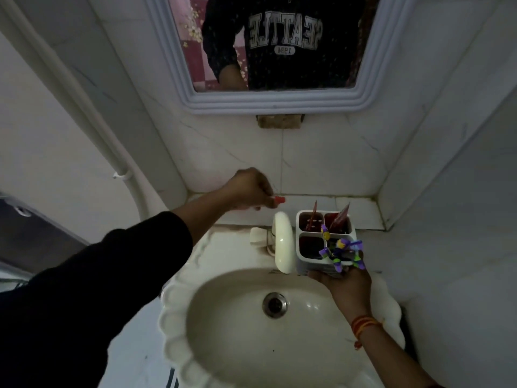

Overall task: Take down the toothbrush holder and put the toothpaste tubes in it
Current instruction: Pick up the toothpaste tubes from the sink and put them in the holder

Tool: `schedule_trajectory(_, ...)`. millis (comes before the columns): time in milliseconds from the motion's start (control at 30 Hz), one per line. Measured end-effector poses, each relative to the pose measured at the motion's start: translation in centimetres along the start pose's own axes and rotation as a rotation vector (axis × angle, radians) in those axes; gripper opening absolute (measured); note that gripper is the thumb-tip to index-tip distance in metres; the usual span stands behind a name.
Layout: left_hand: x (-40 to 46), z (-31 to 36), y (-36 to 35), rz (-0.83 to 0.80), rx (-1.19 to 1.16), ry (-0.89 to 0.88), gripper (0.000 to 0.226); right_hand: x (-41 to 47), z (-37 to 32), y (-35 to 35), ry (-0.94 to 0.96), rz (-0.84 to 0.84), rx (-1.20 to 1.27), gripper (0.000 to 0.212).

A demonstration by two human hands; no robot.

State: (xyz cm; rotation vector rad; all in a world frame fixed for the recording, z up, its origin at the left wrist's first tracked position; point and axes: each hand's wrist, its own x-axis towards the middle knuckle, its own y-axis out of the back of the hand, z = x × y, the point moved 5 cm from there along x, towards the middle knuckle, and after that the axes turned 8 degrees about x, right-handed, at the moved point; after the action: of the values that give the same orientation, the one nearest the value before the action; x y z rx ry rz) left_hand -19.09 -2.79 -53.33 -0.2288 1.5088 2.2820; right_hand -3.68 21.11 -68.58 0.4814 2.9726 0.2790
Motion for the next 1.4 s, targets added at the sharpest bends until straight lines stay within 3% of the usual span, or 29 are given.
schedule_trajectory(133,0.2,6.9,0.9,-0.117,0.221,-0.217,0.028,0.0,0.2,0.1,0.007,0.000,0.027,0.083)
schedule_trajectory(267,0.9,10.5,-1.0,-0.217,0.471,-0.242,0.029,0.0,0.3,-0.1,0.017,-0.040,0.042,0.084)
schedule_trajectory(367,1.8,10.7,-1.0,-0.231,0.290,-0.159,0.022,0.0,-0.1,-0.5,0.043,-0.067,0.123,0.077)
schedule_trajectory(500,2.5,7.5,0.5,-0.151,-0.013,-0.019,0.032,0.1,0.1,-0.3,0.042,-0.024,0.076,0.078)
schedule_trajectory(600,3.2,2.2,0.2,-0.130,0.181,0.091,0.029,0.0,-0.3,-0.2,0.048,-0.005,0.025,0.084)
schedule_trajectory(733,4.5,-4.8,-2.2,-0.112,0.591,0.125,0.043,0.0,-0.5,-0.2,0.045,-0.005,0.006,0.084)
schedule_trajectory(833,4.9,-7.0,-4.1,-0.076,0.602,0.138,0.057,0.0,0.0,-0.1,0.034,0.006,-0.019,0.075)
schedule_trajectory(1000,5.8,-8.2,-5.8,-0.002,0.632,0.107,0.046,0.2,0.6,-0.1,0.022,0.018,-0.019,0.071)
schedule_trajectory(1100,5.4,-8.2,-5.4,0.113,0.715,0.030,0.037,0.3,0.4,0.0,0.027,0.018,-0.023,0.073)
schedule_trajectory(1167,4.5,-6.7,-4.5,0.149,0.631,-0.050,0.033,0.2,0.4,0.1,0.018,0.014,-0.016,0.073)
schedule_trajectory(1300,2.0,-1.3,-1.9,-0.075,0.247,-0.152,0.037,-0.1,-0.3,0.2,0.022,0.012,-0.016,0.075)
schedule_trajectory(1400,-0.3,4.1,0.8,-0.117,0.391,-0.301,0.041,-0.2,-0.8,0.3,0.030,0.009,0.023,0.076)
